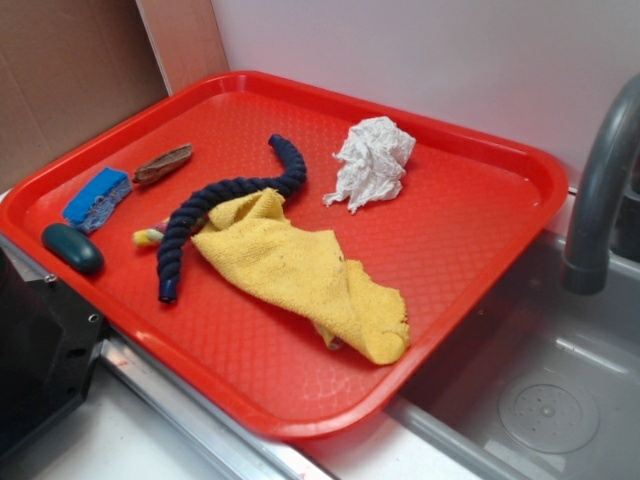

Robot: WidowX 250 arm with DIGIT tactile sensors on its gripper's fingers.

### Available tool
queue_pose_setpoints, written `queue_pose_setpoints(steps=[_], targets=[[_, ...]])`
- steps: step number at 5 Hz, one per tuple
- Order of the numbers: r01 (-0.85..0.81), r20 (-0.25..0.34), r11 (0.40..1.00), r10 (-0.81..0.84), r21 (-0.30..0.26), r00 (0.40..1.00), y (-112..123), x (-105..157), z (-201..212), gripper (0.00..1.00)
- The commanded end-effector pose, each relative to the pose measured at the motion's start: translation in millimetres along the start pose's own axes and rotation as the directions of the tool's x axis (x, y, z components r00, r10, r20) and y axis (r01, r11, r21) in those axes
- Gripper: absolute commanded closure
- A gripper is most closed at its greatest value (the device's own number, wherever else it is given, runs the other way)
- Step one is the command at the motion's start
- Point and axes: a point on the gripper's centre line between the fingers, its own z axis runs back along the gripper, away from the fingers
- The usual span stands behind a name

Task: Grab the wood chip.

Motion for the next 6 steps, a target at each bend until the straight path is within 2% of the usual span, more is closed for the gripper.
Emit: queue_pose_setpoints(steps=[1,2,3,4,6], targets=[[0.0,0.0,1.0,0.0,0.0,1.0,0,0,0,0.0],[-0.243,-0.078,0.97,0.243,0.017,0.967,52,6,-49,0.0],[-0.431,-0.03,0.901,0.43,-0.052,0.903,101,33,-103,0.0],[-0.372,0.021,0.924,0.375,-0.087,0.927,118,57,-141,0.0],[-0.372,0.021,0.924,0.375,-0.087,0.927,118,57,-141,0.0]])
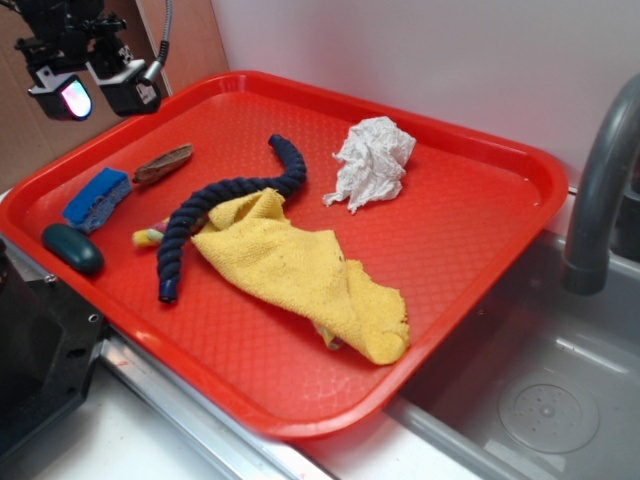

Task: Grab the wood chip.

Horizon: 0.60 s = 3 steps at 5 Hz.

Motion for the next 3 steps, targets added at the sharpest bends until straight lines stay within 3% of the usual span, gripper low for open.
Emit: queue_pose_setpoints(steps=[1,2,3], targets=[[0.001,0.025,1.0,-0.001,0.005,1.0,0,4,5,0.0],[0.011,0.031,0.998,-0.013,0.061,0.999,9,26,-25,0.0],[0.086,0.004,0.996,-0.086,0.019,0.996,-1,28,-46,0.0]])
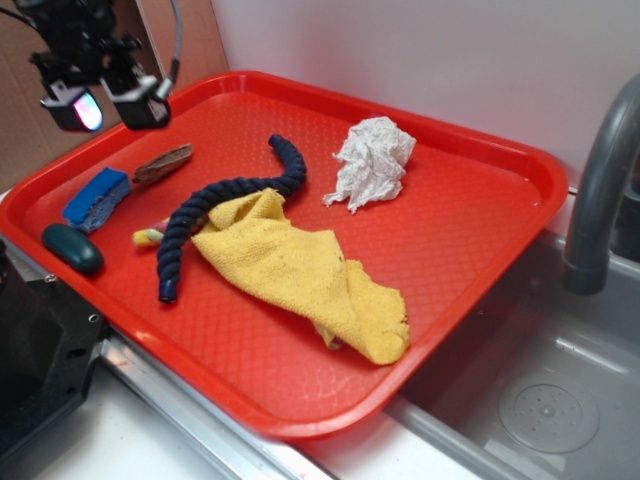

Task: Grab the wood chip.

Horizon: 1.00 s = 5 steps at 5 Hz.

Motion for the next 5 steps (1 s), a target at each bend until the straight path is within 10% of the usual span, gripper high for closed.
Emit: queue_pose_setpoints(steps=[1,2,3,5], targets=[[0.082,-0.005,0.996,-0.082,-0.017,0.997,-12,19,-31,0.0],[0.054,-0.025,0.998,-0.054,0.022,0.998,-6,22,-41,0.65],[0.048,-0.023,0.998,-0.047,0.048,0.999,-5,21,-40,1.0],[0.064,0.07,0.997,-0.061,-0.033,0.996,-35,-3,46,1.0]])
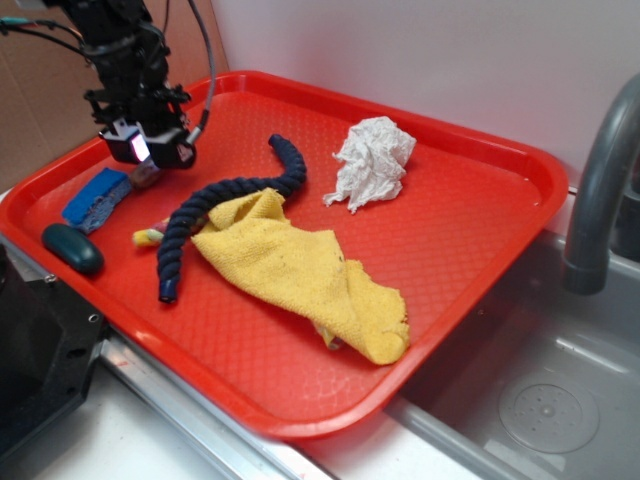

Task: Grab the wood chip.

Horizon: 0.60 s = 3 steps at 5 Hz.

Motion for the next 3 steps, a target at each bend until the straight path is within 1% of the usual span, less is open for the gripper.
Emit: queue_pose_setpoints(steps=[1,2,3], targets=[[0.109,0.149,0.964,-0.073,-0.244,0.986,-41,-35,107,1.0],[0.126,0.121,0.954,-0.096,-0.271,0.988,-54,-39,158,1.0],[0.096,0.103,0.965,-0.072,-0.245,0.992,-36,-25,149,0.0]])
